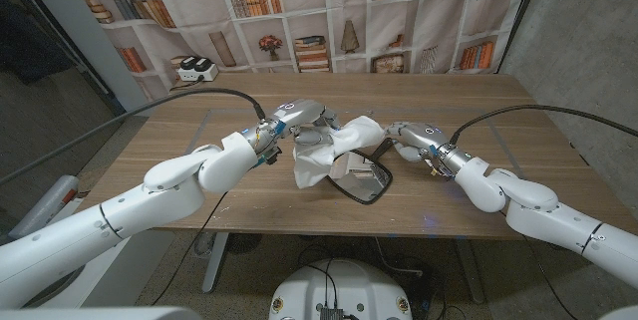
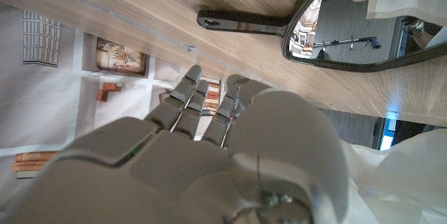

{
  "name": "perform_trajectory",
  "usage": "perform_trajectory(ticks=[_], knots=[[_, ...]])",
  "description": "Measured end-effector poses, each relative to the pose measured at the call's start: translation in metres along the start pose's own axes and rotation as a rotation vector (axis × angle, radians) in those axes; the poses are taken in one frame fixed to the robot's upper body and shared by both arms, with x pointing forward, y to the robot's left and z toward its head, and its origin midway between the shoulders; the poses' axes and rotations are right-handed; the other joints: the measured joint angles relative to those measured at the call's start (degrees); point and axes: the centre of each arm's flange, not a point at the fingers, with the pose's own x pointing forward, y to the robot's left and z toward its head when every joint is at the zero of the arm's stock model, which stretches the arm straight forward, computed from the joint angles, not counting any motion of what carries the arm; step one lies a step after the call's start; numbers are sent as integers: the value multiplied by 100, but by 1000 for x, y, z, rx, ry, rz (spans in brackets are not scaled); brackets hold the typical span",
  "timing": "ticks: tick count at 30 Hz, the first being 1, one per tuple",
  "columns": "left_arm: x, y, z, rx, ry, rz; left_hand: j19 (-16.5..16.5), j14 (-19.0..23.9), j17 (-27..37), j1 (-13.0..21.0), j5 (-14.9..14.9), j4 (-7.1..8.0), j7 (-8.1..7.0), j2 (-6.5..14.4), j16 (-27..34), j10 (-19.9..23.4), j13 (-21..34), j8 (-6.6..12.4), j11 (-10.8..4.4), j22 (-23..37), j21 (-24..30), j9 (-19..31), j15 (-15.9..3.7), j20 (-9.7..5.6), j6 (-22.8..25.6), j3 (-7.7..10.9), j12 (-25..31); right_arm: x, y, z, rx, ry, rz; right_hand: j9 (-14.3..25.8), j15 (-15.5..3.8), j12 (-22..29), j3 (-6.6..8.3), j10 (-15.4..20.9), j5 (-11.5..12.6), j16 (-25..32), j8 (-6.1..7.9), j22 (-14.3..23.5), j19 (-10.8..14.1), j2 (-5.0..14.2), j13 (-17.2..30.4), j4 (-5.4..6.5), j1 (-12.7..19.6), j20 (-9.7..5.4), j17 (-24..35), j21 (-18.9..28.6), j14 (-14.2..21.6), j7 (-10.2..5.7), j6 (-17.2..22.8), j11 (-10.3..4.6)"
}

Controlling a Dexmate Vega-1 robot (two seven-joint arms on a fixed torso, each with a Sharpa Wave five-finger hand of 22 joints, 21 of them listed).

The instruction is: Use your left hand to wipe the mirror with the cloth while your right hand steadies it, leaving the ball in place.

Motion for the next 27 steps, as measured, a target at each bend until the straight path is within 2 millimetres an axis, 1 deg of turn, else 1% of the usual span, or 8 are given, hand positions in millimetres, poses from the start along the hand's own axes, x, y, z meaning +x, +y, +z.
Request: perform_trajectory(ticks=[1, 9, 11, 16, 27], knots=[[0, 0, 0, -3, 0, -2, 0, 0, 0, 0, 0, 0, 0, 0, -1, 0, 3, 0, 0, 0, 0, 0, 0, 0, 0, 0, -2, 1, 2, -1, -6, -1, 9, 0, 0, 0, -5, 0, 0, -3, 0, 0, 0, 1, 0, -24, -1, 0, 0, 0, 0, -21, -21, 0], [-1, -2, 1, -7, 1, -7, 0, 1, -1, 0, -1, 0, -1, 0, -10, 0, 23, -1, 0, 0, 0, 0, 0, 0, -1, 0, -9, 2, 7, 0, -26, -10, 44, 0, 0, -32, -6, -54, 0, -4, 0, 0, -9, 1, 0, -23, -1, 9, 1, 45, 0, -68, -55, -8], [-1, -3, 0, -11, 3, -12, -12, 1, -1, 0, -1, 0, -1, 0, -11, 0, 49, -1, 0, 0, -3, 0, 0, 12, -1, 0, -24, 5, 11, -1, -26, -8, 56, 0, 0, -32, -6, -54, 0, -4, 0, 0, -9, 1, 0, -22, -1, 9, 4, 45, 0, -115, -70, -8], [-1, -3, 0, -14, 5, -18, -20, 1, -2, 0, -2, 0, -1, 0, -11, 0, 50, 9, 0, 0, -19, -1, 0, 21, -1, 0, -28, 6, 19, -2, -25, -5, 78, -1, 0, -32, -6, -54, 0, -4, 0, 0, -9, 1, 0, -22, -1, 9, 0, 45, 0, -146, -101, -8], [-1, -3, -4, -11, 10, -27, -20, 1, -4, 0, 0, 0, 9, 0, -20, 0, 76, 21, 0, 0, -41, -5, 0, 20, -31, 0, -50, 6, 31, 1, -37, -22, 108, -1, 19, -31, -17, -53, 0, -4, 0, -27, -9, 1, 0, -11, -1, 10, -13, 45, 20, -145, -100, -8]])
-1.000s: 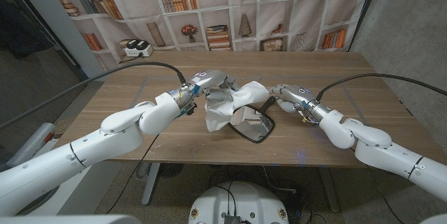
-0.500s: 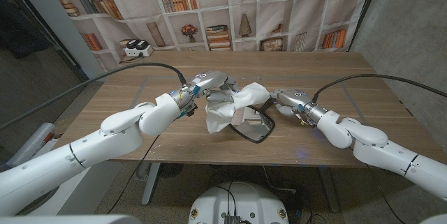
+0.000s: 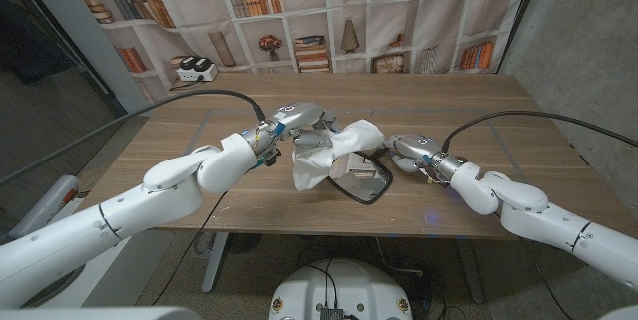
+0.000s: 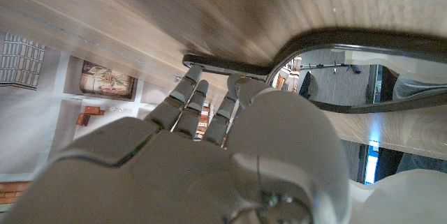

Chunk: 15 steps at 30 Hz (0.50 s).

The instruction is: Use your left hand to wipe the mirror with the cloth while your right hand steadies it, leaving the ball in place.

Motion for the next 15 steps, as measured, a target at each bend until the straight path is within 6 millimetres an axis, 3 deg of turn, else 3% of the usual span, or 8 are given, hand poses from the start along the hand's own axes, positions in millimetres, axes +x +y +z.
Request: perform_trajectory(ticks=[2, 11, 15], knots=[[0, 0, 0, 1, 0, 0, 0, 0, 0, 0, 0, 0, 0, 0, 0, 0, 0, 0, 0, 0, 0, 0, 0, 0, 0, 0, 0, 0, 1, 1, -2, -5, 2, 0, 0, 0, -46, 0, 0, 0, 0, 0, 0, 0, 0, 46, 0, 0, 3, 28, 0, -21, 22, 0], [1, 0, -3, 2, 3, -4, 0, 0, 25, 0, 0, 0, -7, 0, -1, 0, 1, -1, 0, 0, 0, 1, 0, 0, -7, 0, -18, 2, 8, 7, -12, -33, 13, 0, -13, 3, -46, 0, -44, 0, 0, 1, 0, 0, 0, 46, 0, 0, 13, 43, 12, -30, 35, 0], [1, -1, -4, 1, 3, -4, 0, 0, 29, 0, 0, 0, -6, 0, -2, 0, 9, -3, 0, 0, 0, 1, 0, 0, -6, 0, -39, 2, 10, 7, -13, -41, 7, -3, -20, 19, -77, 210, -68, 0, 73, 1, 5, -62, 0, 80, -69, -1, -57, 114, 271, -26, 369, 14]])
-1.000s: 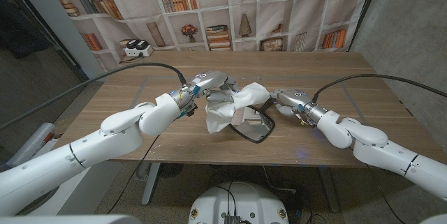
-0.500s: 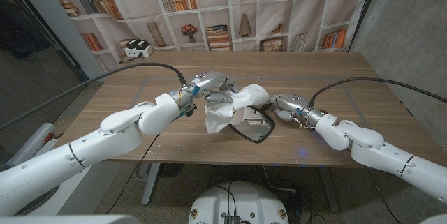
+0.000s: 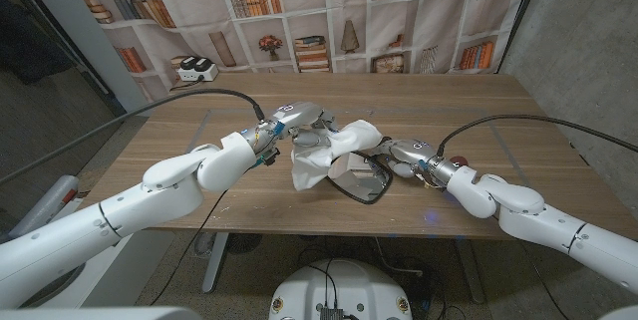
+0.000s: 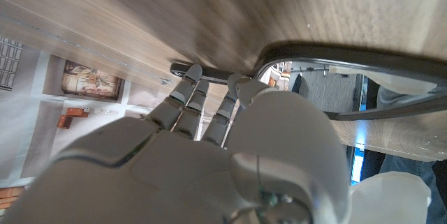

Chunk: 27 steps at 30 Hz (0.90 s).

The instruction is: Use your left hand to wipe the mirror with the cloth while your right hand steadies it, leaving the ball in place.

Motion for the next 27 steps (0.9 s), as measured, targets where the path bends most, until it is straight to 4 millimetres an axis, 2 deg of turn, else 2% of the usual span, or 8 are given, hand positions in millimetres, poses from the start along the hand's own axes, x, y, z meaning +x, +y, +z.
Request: perform_trajectory(ticks=[3, 6, 15, 16, 19, 27], knots=[[1, 0, -1, -2, -1, 0, 0, 0, 0, 0, 0, 0, 1, 0, 0, 0, 17, 6, 0, 0, 0, -1, 0, 0, 1, 0, -6, -1, 2, 0, -4, -7, -14, 2, -10, 75, 56, 266, -69, -52, 38, -26, 130, 0, 0, 71, -163, -10, -83, 73, 194, -8, 318, 6], [1, -1, -1, -2, -2, -1, 0, 0, 0, 0, 0, 0, 1, 0, 0, 0, 18, 23, 0, 0, 0, -13, 0, 0, 1, 0, -6, -1, 4, 2, -12, -19, -27, 3, 0, 75, 72, 298, -91, -73, 37, -27, 130, -6, 0, 86, -182, -10, -115, 73, 219, -3, 447, 16], [4, -1, -3, -4, -1, 1, 0, 8, 0, 0, -4, 0, -3, 0, -18, 0, 18, 23, 0, 0, -21, -28, 8, 0, -3, 0, -21, -2, 9, -2, -78, -1, -4, 1, -1, 75, 106, 357, -111, -96, 28, -26, 130, -6, 6, 51, -227, -10, -115, 73, 219, -12, 534, 14], [4, -1, -3, -5, -4, -3, 0, 8, 0, 0, -14, 0, -3, 0, -18, 0, 18, 23, 0, 0, -22, -28, 8, 0, -3, 0, -23, -1, 17, 4, -77, -10, 15, 1, 0, 75, 121, 357, -111, -96, 44, -26, 130, -6, 6, 37, -227, -10, -115, 73, 219, -12, 535, 14], [5, -2, -3, -6, -4, -5, 0, 9, 0, 0, -21, 0, -3, 0, -18, 0, 33, 23, 0, 0, -21, -28, 8, 0, -3, 0, -27, -1, 21, 3, -97, -2, 35, 1, 0, 75, 124, 377, -111, -117, 44, -26, 130, -6, 6, 33, -227, -10, -115, 73, 219, -10, 537, 34], [7, -3, -2, 10, 1, -11, -115, 9, -10, -1, 0, 0, -25, -1, -21, 0, -21, 22, 0, 0, -66, -27, 8, 30, 18, 0, -53, -2, 26, 0, -128, 17, 57, 0, -21, 116, 193, 581, -111, -117, 29, -26, 129, 12, -5, 13, -245, -10, -114, 133, 303, -44, 587, -28]])
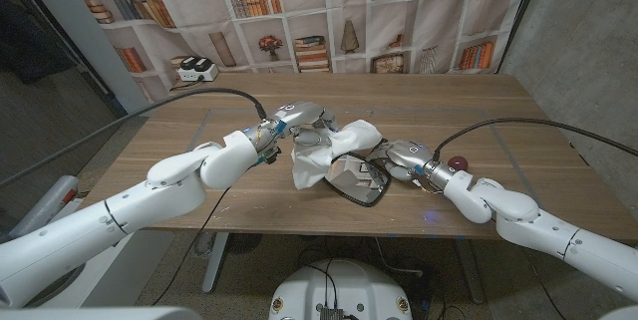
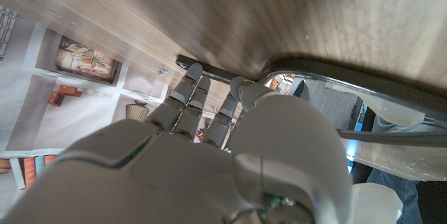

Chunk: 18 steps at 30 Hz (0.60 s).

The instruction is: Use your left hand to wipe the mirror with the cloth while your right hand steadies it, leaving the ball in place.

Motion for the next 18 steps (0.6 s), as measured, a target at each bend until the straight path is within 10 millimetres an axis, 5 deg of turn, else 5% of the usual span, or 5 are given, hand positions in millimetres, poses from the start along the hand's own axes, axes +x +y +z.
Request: perform_trajectory(ticks=[8, 18], knots=[[4, -5, 1, 76, 9, -23, -41, 1, -32, -3, 0, 31, -144, -3, -22, 92, -131, 26, 51, 30, 0, -90, 0, 41, 143, -31, -60, 0, 5, -1, -4, 18, 9, -34, 13, 1, 23, 71, 0, 0, -33, 0, 0, 4, -6, -24, -4, 0, 0, 7, 51, -2, -3, 11], [13, -19, 4, 158, 3, -53, -125, 186, -89, -168, 0, 72, -328, -168, -35, 313, -276, 67, -108, 53, -44, -253, -166, 79, 352, -72, -108, -1, 11, 1, 12, 34, 17, -35, 9, 3, 102, 120, 0, 0, -33, 1, 63, -16, -9, -56, -30, 1, -11, 87, 195, -4, -4, -34]])
